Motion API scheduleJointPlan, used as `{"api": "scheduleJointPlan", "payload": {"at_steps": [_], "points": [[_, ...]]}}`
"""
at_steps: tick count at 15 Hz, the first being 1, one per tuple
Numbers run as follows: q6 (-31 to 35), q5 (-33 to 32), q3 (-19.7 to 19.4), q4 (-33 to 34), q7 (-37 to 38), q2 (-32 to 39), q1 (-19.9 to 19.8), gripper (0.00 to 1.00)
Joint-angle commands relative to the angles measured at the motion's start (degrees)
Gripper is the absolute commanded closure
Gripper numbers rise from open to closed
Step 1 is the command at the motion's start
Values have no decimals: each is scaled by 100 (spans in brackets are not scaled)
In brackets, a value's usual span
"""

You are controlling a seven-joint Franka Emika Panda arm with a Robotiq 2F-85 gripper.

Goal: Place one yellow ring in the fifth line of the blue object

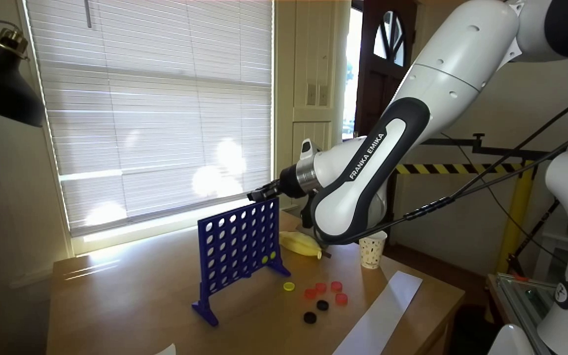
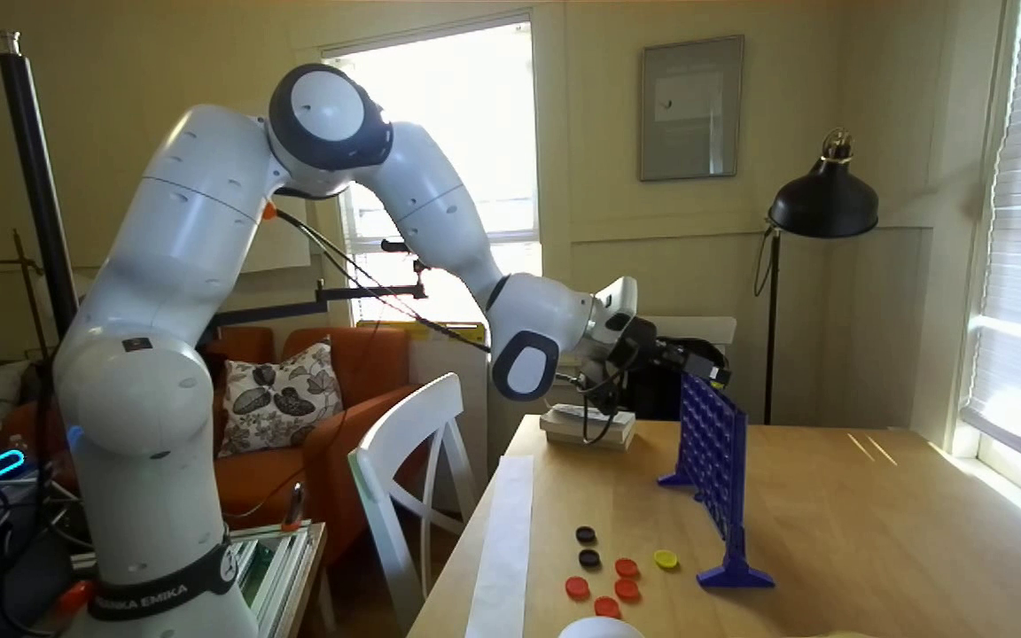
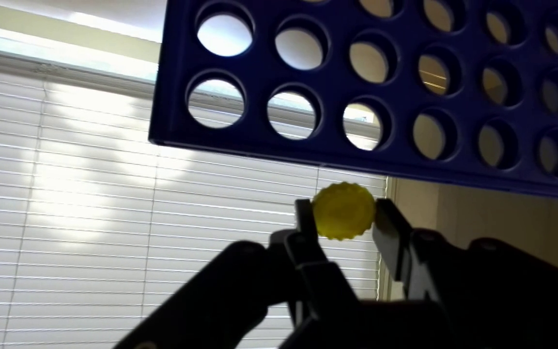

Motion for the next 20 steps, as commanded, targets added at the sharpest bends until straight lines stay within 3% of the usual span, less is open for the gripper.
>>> {"api": "scheduleJointPlan", "payload": {"at_steps": [1,20], "points": [[-130,254,-99,244,-198,166,133,90],[-169,405,-306,344,-225,420,381,90]]}}
